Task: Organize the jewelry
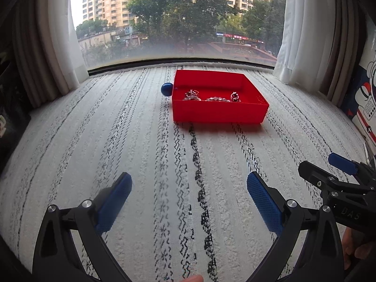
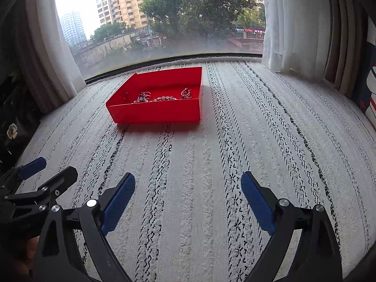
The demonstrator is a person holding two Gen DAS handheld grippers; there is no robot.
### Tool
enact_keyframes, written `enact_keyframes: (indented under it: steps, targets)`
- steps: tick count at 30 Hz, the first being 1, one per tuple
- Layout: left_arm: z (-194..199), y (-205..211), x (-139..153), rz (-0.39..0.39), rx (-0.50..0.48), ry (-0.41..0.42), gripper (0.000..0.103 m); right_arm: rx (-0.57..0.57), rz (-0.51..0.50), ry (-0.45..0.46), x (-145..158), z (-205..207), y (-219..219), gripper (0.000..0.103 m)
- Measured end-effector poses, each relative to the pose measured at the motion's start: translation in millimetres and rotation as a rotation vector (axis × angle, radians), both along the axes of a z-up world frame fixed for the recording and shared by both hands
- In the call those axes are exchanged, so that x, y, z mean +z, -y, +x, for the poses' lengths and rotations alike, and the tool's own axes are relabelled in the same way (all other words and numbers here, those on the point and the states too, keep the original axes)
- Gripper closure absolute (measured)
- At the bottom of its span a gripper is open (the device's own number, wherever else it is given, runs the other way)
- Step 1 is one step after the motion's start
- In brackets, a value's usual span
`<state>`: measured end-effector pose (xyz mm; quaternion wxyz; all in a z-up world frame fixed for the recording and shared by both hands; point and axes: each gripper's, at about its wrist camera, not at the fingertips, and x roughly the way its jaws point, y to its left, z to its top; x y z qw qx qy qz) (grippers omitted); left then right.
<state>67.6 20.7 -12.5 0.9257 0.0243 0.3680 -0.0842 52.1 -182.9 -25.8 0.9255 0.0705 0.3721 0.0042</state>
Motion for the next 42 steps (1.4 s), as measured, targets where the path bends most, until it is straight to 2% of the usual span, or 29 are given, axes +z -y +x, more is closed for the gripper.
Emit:
enact_keyframes:
  steps: [7,42]
  targets:
    - [1,5,-10,-0.006,-0.026,-0.021,0.009,0.006,-0.043,-0.003,-7,2,-5,0.013]
    - [2,5,-13,0.015,-0.023,-0.029,0.009,0.009,-0.056,-0.001,-8,2,-8,0.013]
